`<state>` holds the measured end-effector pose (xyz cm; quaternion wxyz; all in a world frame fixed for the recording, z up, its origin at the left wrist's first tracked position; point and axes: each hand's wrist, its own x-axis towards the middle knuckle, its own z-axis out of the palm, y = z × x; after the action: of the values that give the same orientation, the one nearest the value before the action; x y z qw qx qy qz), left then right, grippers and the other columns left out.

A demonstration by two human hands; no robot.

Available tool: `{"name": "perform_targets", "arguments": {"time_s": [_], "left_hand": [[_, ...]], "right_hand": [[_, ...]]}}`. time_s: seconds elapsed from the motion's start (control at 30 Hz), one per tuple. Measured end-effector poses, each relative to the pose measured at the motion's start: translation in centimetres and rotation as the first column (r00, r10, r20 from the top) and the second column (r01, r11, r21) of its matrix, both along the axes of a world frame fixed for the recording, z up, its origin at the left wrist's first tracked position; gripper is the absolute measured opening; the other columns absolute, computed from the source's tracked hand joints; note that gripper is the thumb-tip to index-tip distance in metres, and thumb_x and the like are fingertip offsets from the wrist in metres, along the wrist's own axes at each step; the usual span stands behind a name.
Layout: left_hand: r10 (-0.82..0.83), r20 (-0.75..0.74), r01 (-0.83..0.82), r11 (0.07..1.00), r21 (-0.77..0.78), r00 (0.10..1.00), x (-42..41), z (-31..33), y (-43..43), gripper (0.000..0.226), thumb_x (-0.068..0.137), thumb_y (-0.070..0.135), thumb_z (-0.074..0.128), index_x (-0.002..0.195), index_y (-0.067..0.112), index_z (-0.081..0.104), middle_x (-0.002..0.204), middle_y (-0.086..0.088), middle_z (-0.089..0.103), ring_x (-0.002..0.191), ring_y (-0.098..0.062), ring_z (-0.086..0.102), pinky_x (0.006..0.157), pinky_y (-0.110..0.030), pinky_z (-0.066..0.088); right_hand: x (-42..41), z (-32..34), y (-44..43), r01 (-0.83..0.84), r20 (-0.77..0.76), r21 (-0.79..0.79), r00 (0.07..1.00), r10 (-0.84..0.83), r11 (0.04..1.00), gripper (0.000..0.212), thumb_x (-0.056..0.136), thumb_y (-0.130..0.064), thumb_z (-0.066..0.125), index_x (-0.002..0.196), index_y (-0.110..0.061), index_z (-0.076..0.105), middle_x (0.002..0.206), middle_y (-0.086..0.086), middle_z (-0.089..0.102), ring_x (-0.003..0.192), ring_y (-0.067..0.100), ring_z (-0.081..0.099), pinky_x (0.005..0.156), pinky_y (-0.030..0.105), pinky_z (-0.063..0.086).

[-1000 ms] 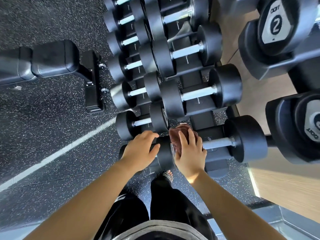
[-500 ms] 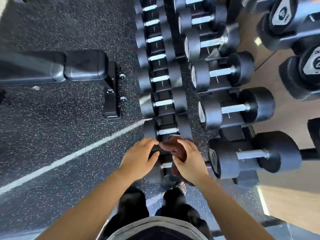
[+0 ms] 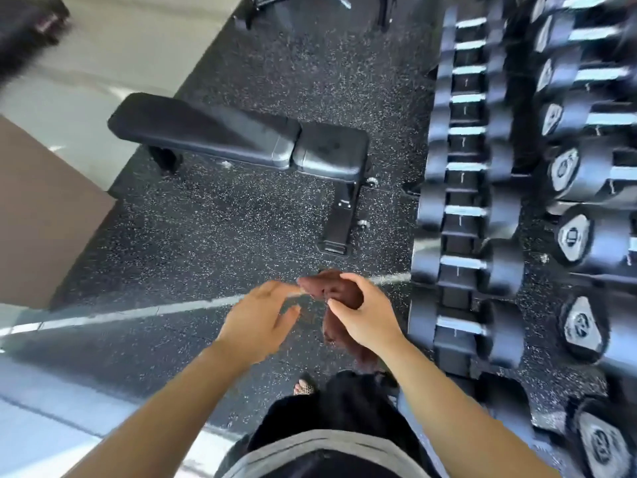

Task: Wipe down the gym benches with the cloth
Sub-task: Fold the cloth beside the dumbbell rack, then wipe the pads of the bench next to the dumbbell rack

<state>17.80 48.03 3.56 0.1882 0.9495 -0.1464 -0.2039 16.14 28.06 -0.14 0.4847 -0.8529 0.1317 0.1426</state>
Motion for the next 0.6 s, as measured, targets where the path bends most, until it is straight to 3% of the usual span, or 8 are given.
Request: {"name": "perform_targets", "arguments": {"time_s": [0.17,0.3,0.37,0.5,0.53,0.6], "left_hand": [[0.061,0.025,-0.061,0.998,-0.005,0.998,3.5,0.4,2.4,0.038,0.095,0.040,0.038,0.130,0.025,0.044,0.128,0.001,0.049,0.080,-0.015,0.049,0.087,-0.037,0.046],[0.043,0.042,-0.043,0.999,0.000,0.998,8.5,0.2,2.4,0.039,0.095,0.042,0.037,0.131,0.026,0.042,0.129,0.002,0.048,0.098,-0.016,0.053,0.085,-0.037,0.046],[0.037,0.059,-0.037,0.999,-0.001,0.998,12.0,0.0,1.8,0.039,0.095,0.041,0.037,0.130,0.026,0.042,0.128,0.003,0.049,0.090,-0.011,0.050,0.079,-0.032,0.046],[-0.014,0.085,0.013,1.000,0.013,0.996,20.3,0.1,-0.6,0.040,0.095,0.041,0.037,0.132,0.026,0.042,0.128,0.002,0.050,0.103,-0.013,0.051,0.084,-0.031,0.044],[-0.023,0.081,0.023,1.000,0.004,0.996,22.3,0.3,-1.4,0.040,0.095,0.041,0.037,0.132,0.027,0.041,0.130,0.003,0.049,0.106,-0.013,0.051,0.086,-0.030,0.043],[-0.040,0.061,0.041,0.999,-0.016,0.997,26.0,0.7,-2.9,0.041,0.095,0.043,0.036,0.133,0.027,0.041,0.133,0.005,0.048,0.109,-0.012,0.051,0.088,-0.029,0.044]], "right_hand": [[5.0,0.7,2.1,-0.064,0.019,-0.012,0.998,0.064,0.998,0.047,0.080,-0.035,0.068,0.125,-0.031,0.052,0.122,-0.008,0.056,0.112,0.011,0.052,0.097,0.026,0.039],[9.5,0.8,1.9,-0.042,0.015,-0.017,0.999,0.042,0.999,0.047,0.081,-0.034,0.067,0.126,-0.031,0.052,0.122,-0.009,0.053,0.112,0.011,0.051,0.094,0.023,0.036],[12.5,0.7,1.4,-0.041,0.021,-0.025,0.999,0.041,0.999,0.045,0.081,-0.033,0.068,0.124,-0.030,0.053,0.122,-0.008,0.055,0.111,0.010,0.052,0.097,0.026,0.039],[19.5,0.9,-0.3,0.035,0.046,-0.001,0.998,-0.035,0.999,0.031,0.081,-0.028,0.068,0.106,-0.038,0.052,0.101,-0.023,0.056,0.094,-0.001,0.053,0.077,0.005,0.036],[21.3,1.0,-0.9,0.070,0.039,0.029,0.997,-0.071,0.997,0.033,0.082,-0.026,0.068,0.107,-0.040,0.051,0.098,-0.025,0.055,0.090,-0.004,0.054,0.075,0.005,0.038],[24.7,1.3,-2.2,0.116,0.037,0.087,0.992,-0.120,0.989,0.035,0.082,-0.019,0.068,0.111,-0.034,0.055,0.100,-0.018,0.062,0.089,-0.002,0.061,0.082,0.018,0.048]]}}
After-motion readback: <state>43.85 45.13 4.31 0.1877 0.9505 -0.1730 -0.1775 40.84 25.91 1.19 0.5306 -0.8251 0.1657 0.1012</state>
